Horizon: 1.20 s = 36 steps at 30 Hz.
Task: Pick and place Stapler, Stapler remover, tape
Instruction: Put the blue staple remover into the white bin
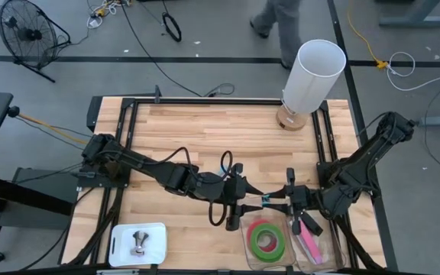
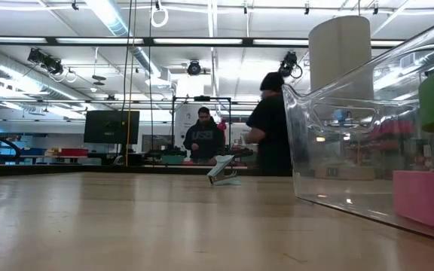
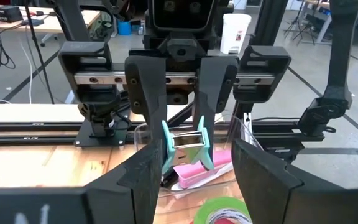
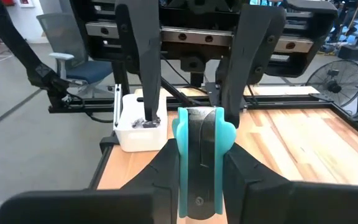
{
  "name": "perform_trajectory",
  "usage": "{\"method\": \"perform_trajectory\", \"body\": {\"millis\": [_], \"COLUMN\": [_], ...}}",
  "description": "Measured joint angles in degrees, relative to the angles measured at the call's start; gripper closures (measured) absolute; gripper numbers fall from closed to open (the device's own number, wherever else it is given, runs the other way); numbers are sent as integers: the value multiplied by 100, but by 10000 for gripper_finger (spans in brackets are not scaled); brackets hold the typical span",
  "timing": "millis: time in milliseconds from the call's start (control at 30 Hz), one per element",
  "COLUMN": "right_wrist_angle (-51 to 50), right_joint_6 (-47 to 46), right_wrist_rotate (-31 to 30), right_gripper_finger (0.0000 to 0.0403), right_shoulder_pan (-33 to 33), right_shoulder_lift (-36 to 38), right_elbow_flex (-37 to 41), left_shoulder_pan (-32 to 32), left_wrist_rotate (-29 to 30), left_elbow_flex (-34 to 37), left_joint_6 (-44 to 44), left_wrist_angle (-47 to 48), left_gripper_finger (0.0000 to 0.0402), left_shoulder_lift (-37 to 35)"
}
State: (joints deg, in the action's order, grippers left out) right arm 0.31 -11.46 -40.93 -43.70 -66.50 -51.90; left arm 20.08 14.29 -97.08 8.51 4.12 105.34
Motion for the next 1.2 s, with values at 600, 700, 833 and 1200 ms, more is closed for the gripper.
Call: {"method": "perform_trajectory", "body": {"millis": [600,700,833,1200], "right_wrist_angle": [298,284,276,206], "right_joint_6": [136,137,138,143], "right_wrist_rotate": [565,533,546,810], "right_gripper_finger": [337,337,336,210], "right_shoulder_pan": [323,321,321,297], "right_shoulder_lift": [-33,-33,-33,-39], "right_elbow_flex": [1,2,2,4], "left_shoulder_pan": [-2,-4,-4,7], "left_wrist_rotate": [53,64,69,75], "left_elbow_flex": [0,0,-2,-11], "left_joint_6": [14,90,92,90], "left_wrist_angle": [9,51,68,230], "left_gripper_finger": [270,316,316,316], "left_shoulder_lift": [1,0,1,1]}}
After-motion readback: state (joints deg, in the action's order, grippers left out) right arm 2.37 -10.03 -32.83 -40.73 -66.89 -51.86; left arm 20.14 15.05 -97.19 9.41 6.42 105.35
